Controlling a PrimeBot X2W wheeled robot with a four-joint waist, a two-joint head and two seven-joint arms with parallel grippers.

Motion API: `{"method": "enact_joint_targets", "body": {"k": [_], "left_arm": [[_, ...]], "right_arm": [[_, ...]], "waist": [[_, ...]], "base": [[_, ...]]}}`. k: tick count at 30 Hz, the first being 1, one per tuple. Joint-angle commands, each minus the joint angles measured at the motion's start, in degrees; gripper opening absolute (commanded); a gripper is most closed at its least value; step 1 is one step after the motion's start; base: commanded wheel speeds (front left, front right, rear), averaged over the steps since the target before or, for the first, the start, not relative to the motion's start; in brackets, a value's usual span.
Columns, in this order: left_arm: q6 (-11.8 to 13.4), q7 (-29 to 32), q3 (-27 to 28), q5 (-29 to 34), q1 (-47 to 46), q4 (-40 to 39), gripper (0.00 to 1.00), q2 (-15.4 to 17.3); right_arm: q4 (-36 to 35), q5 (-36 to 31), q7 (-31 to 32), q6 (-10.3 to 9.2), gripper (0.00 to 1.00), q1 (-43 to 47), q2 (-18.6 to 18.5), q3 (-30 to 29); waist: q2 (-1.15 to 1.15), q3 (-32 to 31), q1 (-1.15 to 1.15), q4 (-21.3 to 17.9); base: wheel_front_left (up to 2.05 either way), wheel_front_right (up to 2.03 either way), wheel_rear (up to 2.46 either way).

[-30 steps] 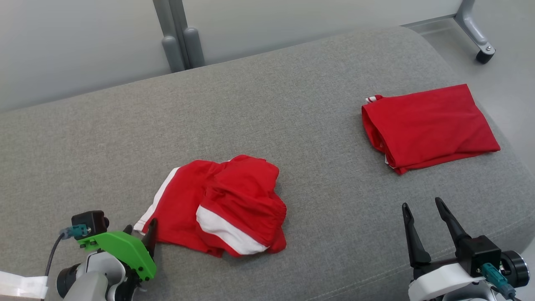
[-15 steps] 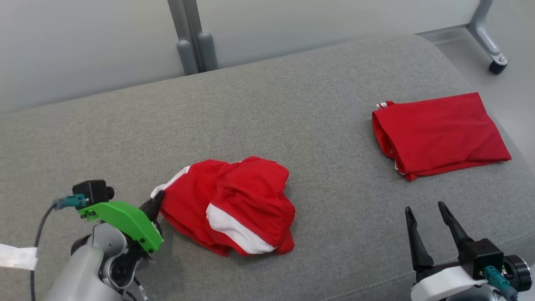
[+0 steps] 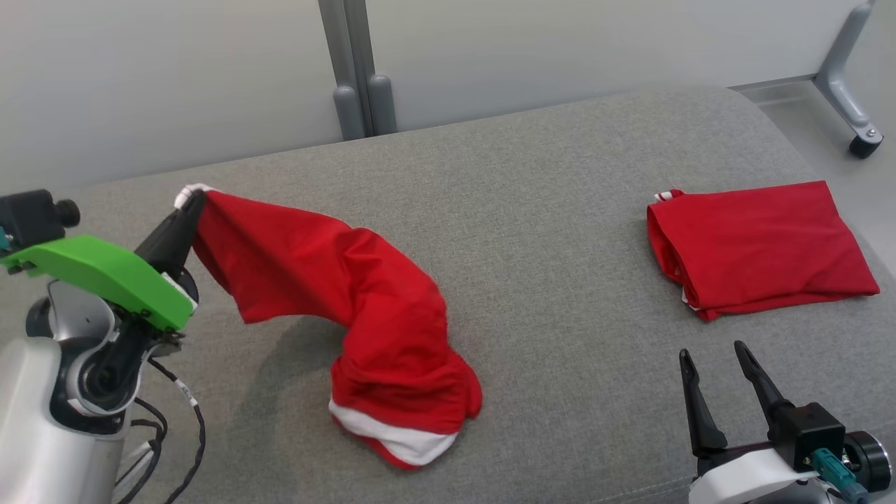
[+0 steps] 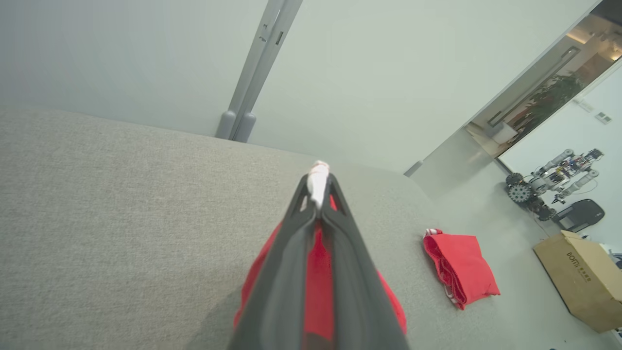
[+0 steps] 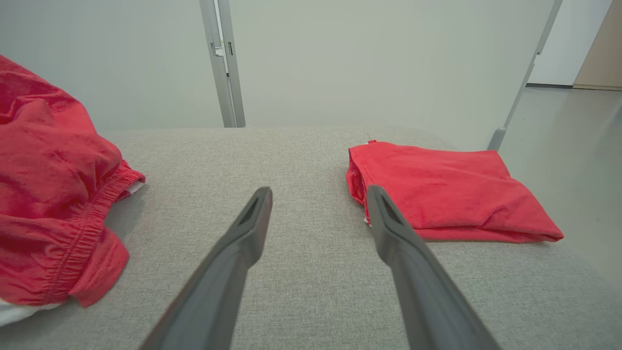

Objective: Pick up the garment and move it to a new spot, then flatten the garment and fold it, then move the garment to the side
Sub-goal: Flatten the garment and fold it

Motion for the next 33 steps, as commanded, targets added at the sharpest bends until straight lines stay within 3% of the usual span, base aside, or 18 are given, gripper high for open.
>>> {"method": "enact_joint_targets", "body": {"k": [1, 10, 16, 19, 24, 29, 33], "left_arm": [[1.3, 0.8, 0.7, -0.6, 0.1, -3.1, 0.00, 1.1], [6.6, 5.0, 1.5, -0.3, -0.3, -18.1, 0.00, 3.5], [8.3, 7.5, -1.5, 0.0, -3.0, -22.0, 0.00, 1.6], [8.7, 8.3, -5.2, 1.2, -4.3, -21.6, 0.00, -0.6], [8.3, 7.2, -14.1, 3.9, -3.9, -18.3, 0.00, -7.8], [6.7, 4.5, -21.7, 7.1, -5.8, -10.2, 0.00, -15.4], [5.6, 1.7, -25.4, 10.4, -9.6, -1.7, 0.00, -18.1]], "right_arm": [[-0.2, 0.3, -0.1, -0.09, 1.00, 0.7, 0.1, -0.2], [0.2, 0.8, -0.1, -0.09, 1.00, 0.4, 0.8, -0.1], [0.4, 1.1, -0.1, -0.09, 1.00, -0.5, 1.0, 0.1], [0.7, 1.3, -0.1, -0.09, 1.00, -1.0, 1.1, 0.8], [1.0, 2.0, -0.1, -0.09, 1.00, -2.0, 1.2, 1.4], [0.8, 3.0, -0.1, -0.09, 1.00, -4.6, 1.2, 3.4], [0.3, 4.7, -0.1, -0.09, 1.00, -7.8, 1.3, 4.6]], "waist": [[0.00, -0.2, 0.00, 0.3], [0.00, -0.4, 0.00, 0.9], [0.00, -0.1, 0.00, 0.8], [0.00, 0.1, 0.00, 0.1], [0.00, 1.1, 0.00, -2.1], [0.00, 5.3, 0.00, -5.3], [0.00, 10.0, 0.00, -8.9]], "base": [[0.00, 0.00, 0.00], [0.00, 0.00, 0.00], [0.00, 0.00, 0.00], [0.00, 0.00, 0.00], [0.00, 0.00, 0.00], [0.00, 0.00, 0.00], [0.00, 0.00, 0.00]]}}
